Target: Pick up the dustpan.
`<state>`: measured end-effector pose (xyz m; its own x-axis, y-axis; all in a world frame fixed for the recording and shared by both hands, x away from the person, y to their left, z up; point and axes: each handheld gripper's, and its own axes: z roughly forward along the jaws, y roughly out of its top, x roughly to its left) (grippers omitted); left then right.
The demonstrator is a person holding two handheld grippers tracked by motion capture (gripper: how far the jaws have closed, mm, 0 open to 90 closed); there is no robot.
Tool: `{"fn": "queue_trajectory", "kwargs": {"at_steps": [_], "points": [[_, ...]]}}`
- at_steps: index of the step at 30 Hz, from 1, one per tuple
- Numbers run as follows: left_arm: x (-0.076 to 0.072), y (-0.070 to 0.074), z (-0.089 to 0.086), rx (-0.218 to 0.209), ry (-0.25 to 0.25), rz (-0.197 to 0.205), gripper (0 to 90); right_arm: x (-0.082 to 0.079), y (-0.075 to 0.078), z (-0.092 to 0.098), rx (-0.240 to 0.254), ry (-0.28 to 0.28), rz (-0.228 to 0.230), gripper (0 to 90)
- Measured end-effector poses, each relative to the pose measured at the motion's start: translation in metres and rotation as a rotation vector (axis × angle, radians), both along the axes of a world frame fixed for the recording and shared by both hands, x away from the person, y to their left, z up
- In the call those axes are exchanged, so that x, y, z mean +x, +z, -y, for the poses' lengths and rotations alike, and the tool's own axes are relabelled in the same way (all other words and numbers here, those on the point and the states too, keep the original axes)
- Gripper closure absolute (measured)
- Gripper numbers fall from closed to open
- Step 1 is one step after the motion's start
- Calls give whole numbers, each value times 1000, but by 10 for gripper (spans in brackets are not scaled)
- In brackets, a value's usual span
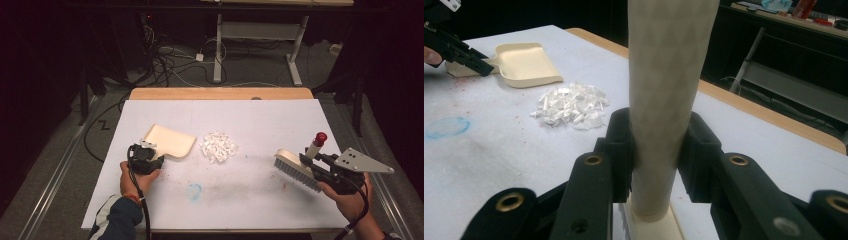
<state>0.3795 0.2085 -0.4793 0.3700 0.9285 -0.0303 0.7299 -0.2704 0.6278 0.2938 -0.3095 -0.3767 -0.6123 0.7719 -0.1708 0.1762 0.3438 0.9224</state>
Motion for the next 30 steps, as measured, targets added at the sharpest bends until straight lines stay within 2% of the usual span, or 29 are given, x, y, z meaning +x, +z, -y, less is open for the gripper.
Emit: {"fn": "queue_trajectory", "kwargs": {"at_steps": [2,3,6,9,14,16,17,19,22,23,24,26,27,30], "points": [[2,1,0,12,-9,-1,636,0,0,0,-3,-3,2,708],[4,4,-1,33,-26,-4,636,0,0,0,0,-3,4,708],[4,10,-4,54,-57,-7,637,-1,1,2,2,-9,5,708],[0,19,-9,77,-86,-2,638,0,1,3,1,-18,8,708],[-9,31,-16,92,-128,-7,638,0,1,4,3,-24,10,708],[-14,34,-19,100,-144,-7,638,0,1,4,2,-26,11,708],[-20,37,-19,120,-166,-19,638,0,1,4,0,-29,13,708],[-26,38,-19,130,-194,-29,638,0,0,4,4,-29,13,708],[-32,40,-18,143,-216,-34,638,1,0,4,2,-36,13,708],[-38,42,-15,151,-253,-44,638,1,0,5,3,-36,13,708],[-38,42,-15,151,-253,-44,638,1,0,5,2,-36,12,708],[-46,43,-10,148,-293,-52,638,1,0,5,3,-36,13,708],[-46,43,-10,148,-293,-52,638,1,-1,5,1,-35,12,708],[-52,44,-2,152,-338,-61,638,2,-1,5,0,-39,10,708]]}}
